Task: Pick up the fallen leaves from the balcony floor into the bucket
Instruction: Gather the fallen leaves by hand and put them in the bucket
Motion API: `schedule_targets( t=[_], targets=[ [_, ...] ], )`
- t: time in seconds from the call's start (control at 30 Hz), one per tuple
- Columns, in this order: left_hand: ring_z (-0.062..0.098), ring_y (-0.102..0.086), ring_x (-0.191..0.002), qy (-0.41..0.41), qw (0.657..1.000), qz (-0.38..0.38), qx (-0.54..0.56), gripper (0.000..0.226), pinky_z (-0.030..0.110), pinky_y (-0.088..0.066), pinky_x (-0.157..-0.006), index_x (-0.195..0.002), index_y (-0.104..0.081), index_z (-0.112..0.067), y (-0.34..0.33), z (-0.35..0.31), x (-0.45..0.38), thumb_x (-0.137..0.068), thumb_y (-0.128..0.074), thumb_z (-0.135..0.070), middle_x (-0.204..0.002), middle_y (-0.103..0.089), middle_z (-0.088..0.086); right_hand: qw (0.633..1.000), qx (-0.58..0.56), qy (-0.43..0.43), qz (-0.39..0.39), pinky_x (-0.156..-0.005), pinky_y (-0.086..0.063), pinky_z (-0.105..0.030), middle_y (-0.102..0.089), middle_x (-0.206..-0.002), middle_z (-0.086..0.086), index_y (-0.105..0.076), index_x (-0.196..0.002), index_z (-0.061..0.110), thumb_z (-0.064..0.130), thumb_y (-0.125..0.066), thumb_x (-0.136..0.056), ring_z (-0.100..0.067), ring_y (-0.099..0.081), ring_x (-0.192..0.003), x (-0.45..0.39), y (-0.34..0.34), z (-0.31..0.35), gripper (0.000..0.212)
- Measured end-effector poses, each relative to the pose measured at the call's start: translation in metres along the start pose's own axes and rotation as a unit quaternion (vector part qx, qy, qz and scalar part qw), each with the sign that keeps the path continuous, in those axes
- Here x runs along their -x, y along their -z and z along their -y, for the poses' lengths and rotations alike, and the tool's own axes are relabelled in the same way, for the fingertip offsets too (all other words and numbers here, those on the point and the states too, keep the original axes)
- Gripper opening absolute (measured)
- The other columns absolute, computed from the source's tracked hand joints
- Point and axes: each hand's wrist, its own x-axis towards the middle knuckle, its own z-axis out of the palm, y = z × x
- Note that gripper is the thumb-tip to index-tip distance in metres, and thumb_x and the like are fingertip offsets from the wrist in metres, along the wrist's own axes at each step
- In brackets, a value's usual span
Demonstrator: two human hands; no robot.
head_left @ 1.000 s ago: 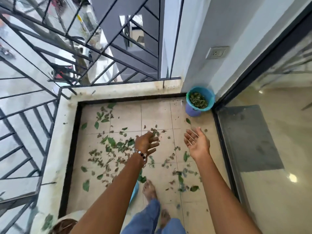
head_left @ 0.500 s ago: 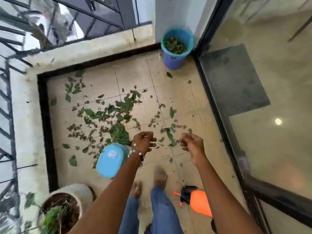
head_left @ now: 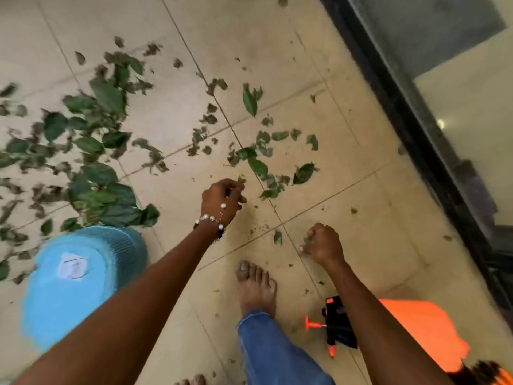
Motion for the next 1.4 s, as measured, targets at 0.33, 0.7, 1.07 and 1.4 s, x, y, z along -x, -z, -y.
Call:
schedule_targets(
  t=[0.33,0.7,1.07,1.4],
  targets=[
    [0.016,-0.059,-0.054,-0.116,0.992,-0.004,0.055,0.020,0.026,-0.050,-0.055,-0.091,-0.066,-0.016,-0.039,0.045,-0.078,-0.098,-0.049,-0.007,-0.070,-0.068,0.005,0.971,-0.133,0.163,-0.115,-0.061,-0.041,-0.004,-0.058,-0.084,0.004,-0.063,-0.087,0.019,0.008,-0.082,-0.073,-0.010,-0.054,-0.072,-0.045,-0.069,-0.007,0.026],
    [0.015,-0.062,-0.046,-0.090,0.991,0.024,0.093,0.013,0.025,-0.049,-0.046,-0.093,-0.069,-0.008,-0.016,0.042,-0.090,-0.096,-0.058,-0.014,-0.070,-0.069,0.008,0.946,0.083,0.307,-0.068,-0.077,-0.054,-0.029,-0.063,-0.088,-0.001,-0.073,-0.085,0.013,0.005,-0.076,-0.076,-0.012,-0.060,-0.074,-0.060,-0.064,0.044,0.012],
    [0.026,-0.065,-0.073,0.152,0.926,0.172,0.299,0.054,0.039,-0.059,-0.061,-0.098,-0.061,-0.006,-0.006,0.041,-0.070,-0.098,-0.039,-0.055,-0.083,-0.066,0.011,0.908,-0.298,0.295,0.006,-0.074,-0.059,-0.043,-0.073,-0.086,-0.011,-0.069,-0.083,0.012,-0.003,-0.071,-0.081,-0.027,-0.071,-0.079,-0.055,-0.063,0.143,0.015],
    [0.013,-0.038,-0.041,0.190,0.916,0.029,0.353,0.040,0.016,-0.026,-0.040,-0.073,-0.052,-0.007,0.003,0.041,-0.096,-0.105,-0.036,-0.025,-0.062,-0.046,0.005,0.947,-0.010,0.181,-0.264,-0.109,-0.027,-0.053,-0.029,-0.151,-0.020,-0.045,-0.139,0.019,0.050,-0.059,-0.090,-0.039,-0.021,-0.140,-0.101,-0.045,0.099,0.060]
  ],
)
